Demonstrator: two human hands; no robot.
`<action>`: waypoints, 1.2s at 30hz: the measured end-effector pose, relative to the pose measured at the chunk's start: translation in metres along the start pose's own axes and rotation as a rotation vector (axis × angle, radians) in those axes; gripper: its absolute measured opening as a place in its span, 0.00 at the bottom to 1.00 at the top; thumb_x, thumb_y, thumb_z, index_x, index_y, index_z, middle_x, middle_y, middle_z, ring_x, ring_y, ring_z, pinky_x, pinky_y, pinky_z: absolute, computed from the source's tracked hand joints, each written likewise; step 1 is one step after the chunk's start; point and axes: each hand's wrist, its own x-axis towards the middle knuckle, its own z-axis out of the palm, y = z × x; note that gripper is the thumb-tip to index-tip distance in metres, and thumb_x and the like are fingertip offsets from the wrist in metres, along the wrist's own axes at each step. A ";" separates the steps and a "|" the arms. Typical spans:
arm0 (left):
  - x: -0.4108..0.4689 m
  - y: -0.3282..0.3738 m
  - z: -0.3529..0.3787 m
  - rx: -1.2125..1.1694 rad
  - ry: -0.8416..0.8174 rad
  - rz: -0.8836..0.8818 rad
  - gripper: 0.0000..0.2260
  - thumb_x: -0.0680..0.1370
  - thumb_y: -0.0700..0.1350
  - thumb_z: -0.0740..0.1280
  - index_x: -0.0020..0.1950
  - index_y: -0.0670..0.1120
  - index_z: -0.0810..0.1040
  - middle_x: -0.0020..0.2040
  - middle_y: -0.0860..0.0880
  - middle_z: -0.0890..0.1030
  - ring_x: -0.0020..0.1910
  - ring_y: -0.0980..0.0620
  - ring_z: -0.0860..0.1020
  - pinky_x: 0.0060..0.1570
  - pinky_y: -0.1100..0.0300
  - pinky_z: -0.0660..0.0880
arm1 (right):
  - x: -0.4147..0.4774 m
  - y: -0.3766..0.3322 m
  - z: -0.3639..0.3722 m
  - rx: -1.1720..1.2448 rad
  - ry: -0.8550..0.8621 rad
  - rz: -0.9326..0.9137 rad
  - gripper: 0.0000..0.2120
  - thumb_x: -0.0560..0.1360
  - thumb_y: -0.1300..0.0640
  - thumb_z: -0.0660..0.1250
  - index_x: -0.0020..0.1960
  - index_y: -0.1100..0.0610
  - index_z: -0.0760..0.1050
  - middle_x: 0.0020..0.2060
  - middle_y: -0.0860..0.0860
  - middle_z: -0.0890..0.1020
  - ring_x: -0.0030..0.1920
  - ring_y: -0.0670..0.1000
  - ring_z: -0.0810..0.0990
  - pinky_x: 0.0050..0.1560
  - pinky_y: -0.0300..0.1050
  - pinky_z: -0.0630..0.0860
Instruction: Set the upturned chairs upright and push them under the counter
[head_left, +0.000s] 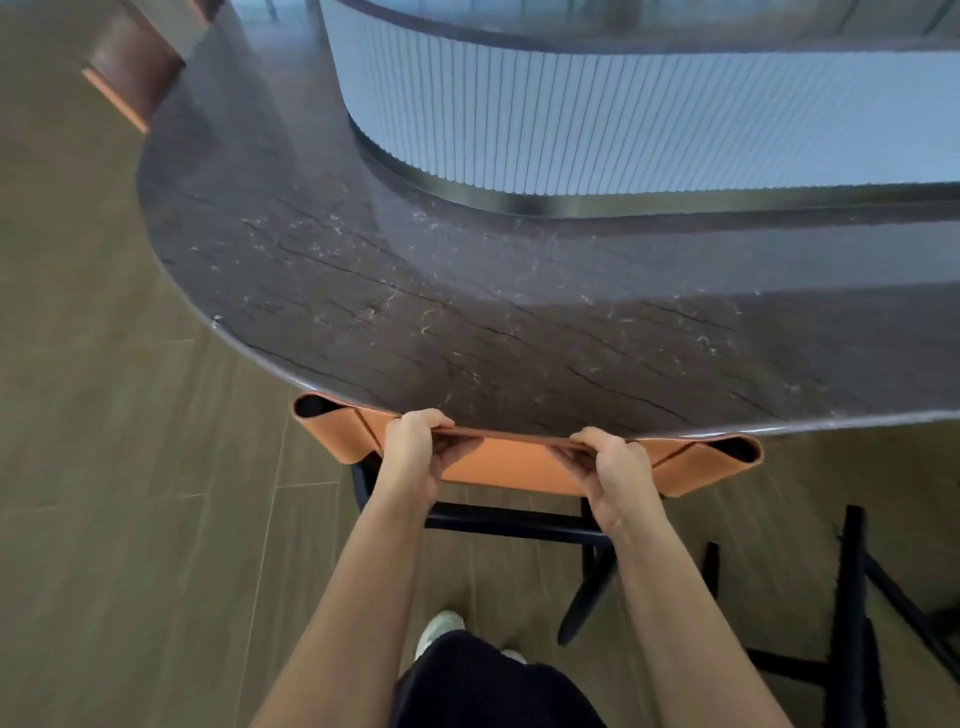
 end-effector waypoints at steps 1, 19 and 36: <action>-0.001 0.000 0.000 -0.006 -0.015 0.015 0.07 0.76 0.28 0.58 0.41 0.35 0.72 0.35 0.39 0.76 0.36 0.39 0.78 0.34 0.50 0.80 | 0.000 -0.002 -0.001 0.004 -0.011 0.014 0.11 0.74 0.72 0.64 0.55 0.65 0.69 0.44 0.62 0.77 0.36 0.55 0.84 0.41 0.50 0.83; 0.014 -0.005 -0.018 0.150 -0.125 0.013 0.06 0.78 0.36 0.63 0.53 0.35 0.73 0.49 0.34 0.79 0.47 0.37 0.81 0.39 0.51 0.82 | -0.005 -0.005 -0.005 -0.258 -0.024 0.036 0.06 0.77 0.64 0.62 0.47 0.68 0.76 0.31 0.58 0.84 0.27 0.49 0.83 0.24 0.38 0.75; 0.024 -0.019 -0.025 0.085 -0.104 0.033 0.07 0.75 0.32 0.61 0.52 0.34 0.73 0.49 0.33 0.81 0.40 0.40 0.85 0.43 0.51 0.83 | -0.013 0.007 -0.006 -0.157 0.074 -0.003 0.14 0.78 0.67 0.59 0.61 0.74 0.70 0.42 0.67 0.82 0.29 0.54 0.83 0.25 0.39 0.77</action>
